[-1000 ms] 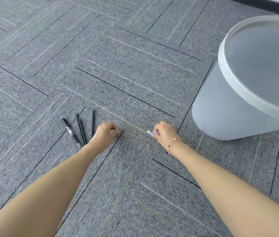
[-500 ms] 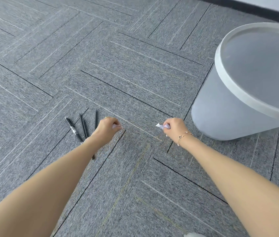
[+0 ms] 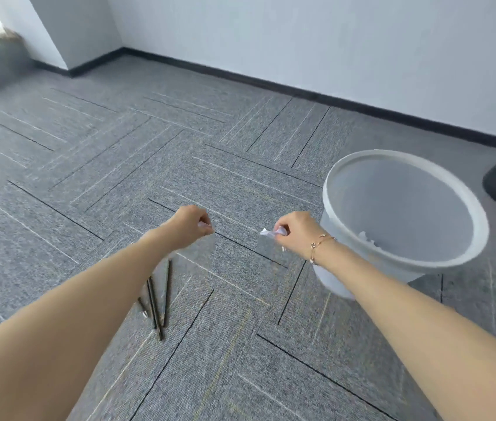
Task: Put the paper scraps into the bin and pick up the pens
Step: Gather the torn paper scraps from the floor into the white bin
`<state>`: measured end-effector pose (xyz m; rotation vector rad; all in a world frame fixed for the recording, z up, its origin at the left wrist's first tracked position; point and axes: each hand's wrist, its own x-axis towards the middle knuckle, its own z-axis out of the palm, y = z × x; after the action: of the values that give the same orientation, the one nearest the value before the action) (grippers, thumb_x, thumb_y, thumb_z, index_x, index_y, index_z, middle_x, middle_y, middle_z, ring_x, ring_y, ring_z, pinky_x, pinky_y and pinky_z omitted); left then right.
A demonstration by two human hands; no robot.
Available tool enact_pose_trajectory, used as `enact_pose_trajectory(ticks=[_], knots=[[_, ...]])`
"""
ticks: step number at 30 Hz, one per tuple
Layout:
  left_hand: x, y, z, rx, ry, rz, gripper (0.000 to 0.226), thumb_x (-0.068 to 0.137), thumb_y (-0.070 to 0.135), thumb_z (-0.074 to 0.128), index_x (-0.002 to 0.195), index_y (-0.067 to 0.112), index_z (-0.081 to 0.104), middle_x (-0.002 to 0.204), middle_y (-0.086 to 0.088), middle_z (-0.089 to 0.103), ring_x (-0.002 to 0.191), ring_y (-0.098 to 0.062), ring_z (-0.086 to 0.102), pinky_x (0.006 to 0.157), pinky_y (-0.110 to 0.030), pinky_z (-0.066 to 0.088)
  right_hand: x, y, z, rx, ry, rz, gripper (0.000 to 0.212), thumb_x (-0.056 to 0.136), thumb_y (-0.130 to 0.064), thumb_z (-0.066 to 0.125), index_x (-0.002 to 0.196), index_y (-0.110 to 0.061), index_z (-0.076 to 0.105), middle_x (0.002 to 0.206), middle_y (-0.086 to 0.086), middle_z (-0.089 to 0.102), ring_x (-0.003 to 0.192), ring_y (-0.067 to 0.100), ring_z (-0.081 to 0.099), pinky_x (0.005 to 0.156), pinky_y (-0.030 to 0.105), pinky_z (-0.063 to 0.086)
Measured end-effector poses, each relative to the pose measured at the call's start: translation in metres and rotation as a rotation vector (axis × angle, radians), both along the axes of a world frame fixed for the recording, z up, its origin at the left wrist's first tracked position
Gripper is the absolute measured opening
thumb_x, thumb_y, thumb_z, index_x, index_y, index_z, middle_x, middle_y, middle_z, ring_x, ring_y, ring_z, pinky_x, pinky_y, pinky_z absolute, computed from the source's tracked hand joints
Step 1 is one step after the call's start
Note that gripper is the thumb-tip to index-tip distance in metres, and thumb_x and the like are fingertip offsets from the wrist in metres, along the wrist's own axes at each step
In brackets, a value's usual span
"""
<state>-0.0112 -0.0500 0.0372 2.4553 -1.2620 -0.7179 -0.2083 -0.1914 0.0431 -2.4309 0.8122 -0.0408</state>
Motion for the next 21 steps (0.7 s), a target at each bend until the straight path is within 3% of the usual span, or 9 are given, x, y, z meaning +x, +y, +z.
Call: enact_pose_trajectory(ticks=[5, 9, 11, 13, 17, 19, 21], knots=[[-0.007, -0.044, 0.074, -0.054, -0.083, -0.092, 0.015, 0.087, 0.016, 0.061, 0.095, 0.003, 0.063, 0.097, -0.007, 0.062, 0.084, -0.021, 0.058, 0.071, -0.028, 0.046, -0.015, -0.036, 0.087, -0.093, -0.052, -0.014, 0.017, 0.083, -0.007, 0.054, 0.086, 0.001, 0.069, 0.078, 0.012, 0.064, 0.07, 0.019, 0.05, 0.063, 0.023, 0.036], [-0.028, -0.093, 0.12, -0.1, -0.135, -0.186, 0.017, 0.088, 0.018, 0.06, 0.096, 0.003, 0.063, 0.098, -0.008, 0.063, 0.08, -0.018, 0.054, 0.068, -0.026, 0.04, -0.052, -0.076, 0.129, -0.143, -0.043, -0.098, 0.015, 0.08, -0.004, 0.053, 0.078, 0.001, 0.066, 0.073, 0.01, 0.06, 0.069, 0.021, 0.05, 0.055, 0.023, 0.034], [-0.046, -0.123, 0.135, -0.136, -0.137, -0.241, 0.015, 0.087, 0.017, 0.06, 0.094, 0.005, 0.063, 0.095, -0.007, 0.064, 0.077, -0.017, 0.054, 0.067, -0.025, 0.04, -0.077, -0.094, 0.14, -0.151, -0.012, -0.165, 0.012, 0.081, -0.005, 0.054, 0.072, -0.008, 0.061, 0.072, 0.006, 0.055, 0.068, 0.021, 0.048, 0.05, 0.019, 0.033], [-0.073, -0.154, 0.143, -0.168, -0.133, -0.304, 0.012, 0.087, 0.018, 0.061, 0.092, 0.007, 0.063, 0.092, -0.006, 0.063, 0.076, -0.017, 0.055, 0.066, -0.026, 0.041, -0.101, -0.111, 0.139, -0.14, 0.017, -0.232, 0.013, 0.083, -0.011, 0.058, 0.07, -0.009, 0.062, 0.068, 0.005, 0.054, 0.068, 0.023, 0.049, 0.054, 0.022, 0.034], [-0.139, -0.208, 0.141, -0.188, -0.128, -0.481, 0.014, 0.086, 0.018, 0.061, 0.094, 0.008, 0.064, 0.095, -0.006, 0.063, 0.081, -0.017, 0.052, 0.073, -0.028, 0.042, -0.141, -0.134, 0.113, -0.106, 0.05, -0.329, 0.042, 0.083, -0.028, 0.065, 0.048, -0.016, 0.046, 0.05, -0.003, 0.045, 0.075, 0.03, 0.063, 0.06, 0.023, 0.038], [-0.164, -0.225, 0.127, -0.168, -0.107, -0.547, 0.013, 0.085, 0.016, 0.061, 0.094, 0.007, 0.064, 0.096, -0.008, 0.063, 0.083, -0.02, 0.054, 0.074, -0.027, 0.043, -0.153, -0.136, 0.101, -0.068, 0.083, -0.332, 0.036, 0.086, -0.026, 0.061, 0.058, -0.004, 0.056, 0.061, 0.012, 0.059, 0.085, 0.034, 0.063, 0.062, 0.027, 0.04], [-0.178, -0.234, 0.108, -0.138, -0.094, -0.575, 0.012, 0.084, 0.014, 0.062, 0.092, 0.006, 0.065, 0.098, -0.012, 0.066, 0.085, -0.022, 0.058, 0.075, -0.027, 0.045, -0.158, -0.136, 0.092, -0.026, 0.1, -0.3, 0.027, 0.087, -0.019, 0.057, 0.077, 0.005, 0.063, 0.082, 0.024, 0.065, 0.081, 0.033, 0.057, 0.066, 0.031, 0.037]])
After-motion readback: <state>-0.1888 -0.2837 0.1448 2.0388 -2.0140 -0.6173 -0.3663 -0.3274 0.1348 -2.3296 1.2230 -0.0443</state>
